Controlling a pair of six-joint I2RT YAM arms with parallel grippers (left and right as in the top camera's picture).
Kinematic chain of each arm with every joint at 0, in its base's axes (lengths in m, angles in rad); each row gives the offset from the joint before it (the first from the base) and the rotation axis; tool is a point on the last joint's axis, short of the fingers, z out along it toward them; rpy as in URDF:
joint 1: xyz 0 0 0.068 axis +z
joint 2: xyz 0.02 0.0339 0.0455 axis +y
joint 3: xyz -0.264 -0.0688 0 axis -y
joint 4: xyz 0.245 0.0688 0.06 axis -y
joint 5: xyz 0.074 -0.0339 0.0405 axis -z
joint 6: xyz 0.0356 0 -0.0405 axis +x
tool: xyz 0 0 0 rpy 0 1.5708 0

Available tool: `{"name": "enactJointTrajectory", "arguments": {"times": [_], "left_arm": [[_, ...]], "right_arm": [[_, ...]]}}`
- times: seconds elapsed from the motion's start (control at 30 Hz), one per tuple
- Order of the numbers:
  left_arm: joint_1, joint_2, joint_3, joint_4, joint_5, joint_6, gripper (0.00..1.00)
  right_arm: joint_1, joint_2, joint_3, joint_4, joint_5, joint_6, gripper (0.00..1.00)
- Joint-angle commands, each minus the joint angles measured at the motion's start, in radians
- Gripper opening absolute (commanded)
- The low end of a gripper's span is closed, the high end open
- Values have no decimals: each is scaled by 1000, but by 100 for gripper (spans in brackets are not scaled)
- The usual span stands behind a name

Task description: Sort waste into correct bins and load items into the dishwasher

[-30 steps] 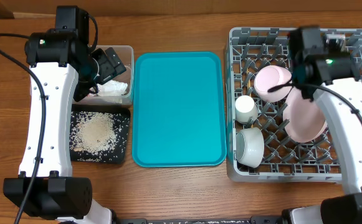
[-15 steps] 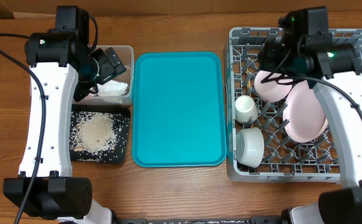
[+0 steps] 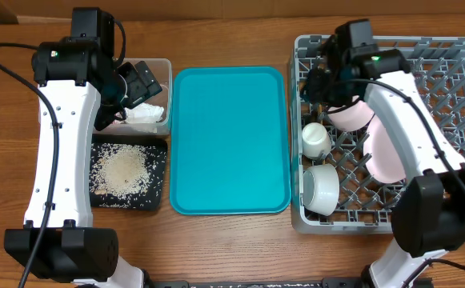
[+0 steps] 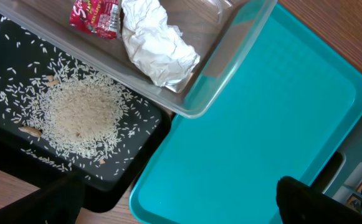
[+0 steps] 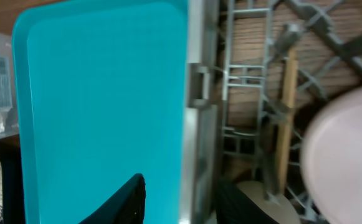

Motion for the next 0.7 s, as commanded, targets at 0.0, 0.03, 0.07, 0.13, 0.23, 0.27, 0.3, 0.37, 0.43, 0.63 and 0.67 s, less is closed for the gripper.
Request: {"name": "enactJointTrajectory", "arguments": {"times": [0.0,0.03,0.07,0.13,0.23,0.27,0.3,0.37,0.43,0.63,0.67], "left_arm": [[-1,-7,14,0,0,-2,100],[-1,-7,14,1,0,-2,100],[-1,-7,14,1,0,-2,100],[-1,-7,14,1,0,-2,100],[-1,-7,14,1,0,-2,100],[-1,-7,14,1,0,-2,100],[-1,-7,14,1,0,-2,100],[-1,-7,14,0,0,-2,100],[-1,-7,14,1,0,-2,100],[-1,-7,14,1,0,-2,100],[-1,-7,14,1,0,-2,100]], "right_arm": [[23,2,2,9,27,-11,38],[29,5,-2,11,49,-11,38],[36,7,-11,17,72,-11,38],[46,7,-32,37,101,-11,38],[59,7,-82,98,106,-11,38],[63,8,-102,124,113,-11,38],[65,8,-120,149,124,-11,38],[71,8,-151,193,155,-11,38],[72,9,-175,218,179,-11,38],[82,9,-231,255,174,-3,34],[87,9,-235,253,174,-4,33]]}}
